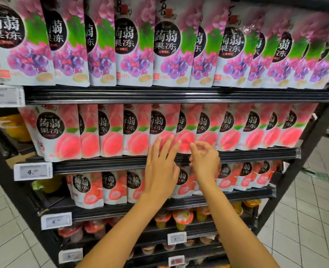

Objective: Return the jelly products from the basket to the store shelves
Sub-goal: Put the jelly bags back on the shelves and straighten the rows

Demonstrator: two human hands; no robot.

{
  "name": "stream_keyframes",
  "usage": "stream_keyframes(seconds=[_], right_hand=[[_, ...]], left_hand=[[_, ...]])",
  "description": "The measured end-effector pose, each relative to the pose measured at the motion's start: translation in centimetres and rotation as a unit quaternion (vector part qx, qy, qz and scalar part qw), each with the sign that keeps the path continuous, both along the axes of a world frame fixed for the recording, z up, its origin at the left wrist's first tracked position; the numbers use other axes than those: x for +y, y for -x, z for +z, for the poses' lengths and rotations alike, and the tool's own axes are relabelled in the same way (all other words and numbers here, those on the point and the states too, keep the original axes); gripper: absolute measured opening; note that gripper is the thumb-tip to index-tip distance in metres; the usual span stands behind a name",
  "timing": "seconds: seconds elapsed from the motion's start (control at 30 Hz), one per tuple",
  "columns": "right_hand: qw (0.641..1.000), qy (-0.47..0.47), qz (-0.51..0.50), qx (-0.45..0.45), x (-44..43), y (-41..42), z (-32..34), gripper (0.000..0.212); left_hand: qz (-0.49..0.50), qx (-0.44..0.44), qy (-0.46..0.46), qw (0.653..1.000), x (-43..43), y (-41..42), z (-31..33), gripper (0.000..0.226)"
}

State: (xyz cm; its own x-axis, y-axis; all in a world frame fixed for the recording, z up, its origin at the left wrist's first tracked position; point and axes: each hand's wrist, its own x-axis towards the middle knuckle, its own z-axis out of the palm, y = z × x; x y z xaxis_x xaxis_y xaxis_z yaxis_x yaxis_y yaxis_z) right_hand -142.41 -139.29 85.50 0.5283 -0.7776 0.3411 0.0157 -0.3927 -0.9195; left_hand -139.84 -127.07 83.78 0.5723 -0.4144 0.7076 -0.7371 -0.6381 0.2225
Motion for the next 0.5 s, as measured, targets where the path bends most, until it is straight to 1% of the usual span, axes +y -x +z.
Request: stream_keyframes(seconds=[0.03,0.13,0.27,0.37,0.43,0.5], right_hand=[[1.0,0.009,-0.004,0.003,-0.3,0.1,-0.1,0.008],[1.0,0.011,-0.009,-0.007,-1.4,0.4,-0.5,0.01],[1.0,0.014,0.008,-0.015,-3.0,0.7,-0.9,0.008],[0.999,0.024,0.036,-0.014,-4.0,0.7,-1.0,0.007],[0.998,0.019,0.043,-0.028,-4.8,1.0,-1.2,0.007],[0.998,0.013,0.013,-0.059,-5.8,1.4,-1.5,0.007]], left_hand=[[0.013,-0.009,0.0,1.0,-0.4,0.0,0.0,0.069],[0.039,-0.033,-0.008,0.999,-1.5,0.2,0.0,0.07],[0.043,-0.038,-0.025,0.998,-3.5,0.8,0.0,0.071],[0.046,-0.024,-0.036,0.998,-4.9,1.1,0.1,0.067],[0.059,-0.018,-0.031,0.998,-5.5,1.3,-0.1,0.067],[0.066,-0.031,-0.024,0.997,-6.1,1.5,-0.3,0.067]])
